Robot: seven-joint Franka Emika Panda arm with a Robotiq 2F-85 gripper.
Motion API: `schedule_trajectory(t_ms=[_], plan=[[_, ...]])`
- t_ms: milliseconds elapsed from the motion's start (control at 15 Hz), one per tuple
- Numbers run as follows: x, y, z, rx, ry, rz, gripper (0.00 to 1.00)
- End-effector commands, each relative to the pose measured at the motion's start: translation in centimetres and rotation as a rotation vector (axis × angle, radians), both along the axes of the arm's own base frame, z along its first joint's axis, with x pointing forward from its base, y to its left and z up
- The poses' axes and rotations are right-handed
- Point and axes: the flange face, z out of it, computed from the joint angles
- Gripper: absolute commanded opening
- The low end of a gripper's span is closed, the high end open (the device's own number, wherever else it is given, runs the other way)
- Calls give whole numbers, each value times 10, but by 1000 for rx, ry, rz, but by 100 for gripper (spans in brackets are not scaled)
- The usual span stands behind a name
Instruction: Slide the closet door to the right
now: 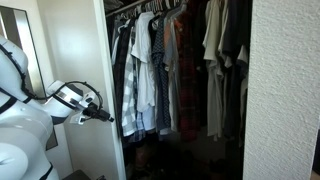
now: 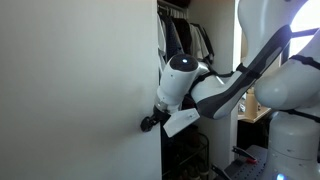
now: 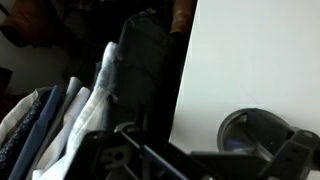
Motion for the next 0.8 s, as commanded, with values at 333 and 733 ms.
schedule_trajectory(t_ms=[333,733], plan=[[4,-13,-2,-61,-86,-42,100],[-1,-22,-4,-106,-137,-115,100]])
